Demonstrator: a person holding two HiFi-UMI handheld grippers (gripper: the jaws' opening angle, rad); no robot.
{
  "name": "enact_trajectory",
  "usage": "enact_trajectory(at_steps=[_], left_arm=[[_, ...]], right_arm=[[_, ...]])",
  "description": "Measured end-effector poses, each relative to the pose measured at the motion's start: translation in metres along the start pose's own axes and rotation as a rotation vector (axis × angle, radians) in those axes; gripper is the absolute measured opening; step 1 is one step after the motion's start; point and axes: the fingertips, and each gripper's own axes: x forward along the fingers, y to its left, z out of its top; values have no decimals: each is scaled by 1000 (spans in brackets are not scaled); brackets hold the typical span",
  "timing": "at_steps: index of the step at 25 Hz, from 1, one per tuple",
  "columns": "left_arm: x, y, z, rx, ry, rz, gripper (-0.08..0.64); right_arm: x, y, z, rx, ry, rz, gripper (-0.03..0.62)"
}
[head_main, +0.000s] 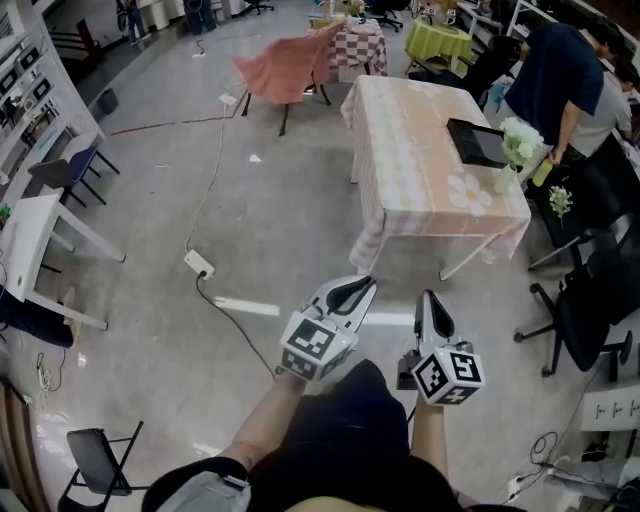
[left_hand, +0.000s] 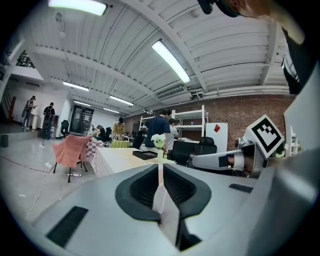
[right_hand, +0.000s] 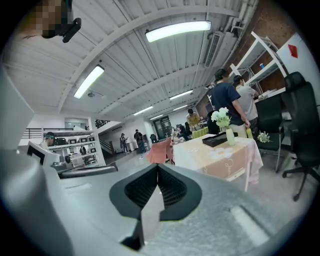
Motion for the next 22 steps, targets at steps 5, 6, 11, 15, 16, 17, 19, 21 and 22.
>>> enact_trajectory(at_steps=[5, 6, 11, 15, 16, 17, 19, 21, 22], left_arm=[[6, 8, -9, -18, 18, 16, 35], [8, 11, -10, -21, 20, 23, 35], [30, 27, -10, -28, 28, 45, 35], [58, 40, -8, -36, 36, 56, 35], [68, 43, -8, -38, 44, 56, 37], [78, 46, -6, -38, 51, 53, 35], [98, 51, -2, -29, 60, 46, 35], [119, 56, 2, -20, 61, 45, 35], [129, 59, 5, -17, 60, 47, 35]], right_arm=[[13, -3, -7, 0, 28, 10, 5], [16, -5, -8, 1, 34, 15, 5], [40, -18, -8, 13, 48, 34, 5], [63, -35, -2, 9, 49, 45, 5], [70, -40, 0, 11, 50, 47, 5], [78, -46, 2, 13, 52, 50, 5], [93, -57, 5, 17, 58, 57, 5], [111, -71, 11, 19, 63, 60, 5], [120, -77, 14, 18, 65, 64, 5]])
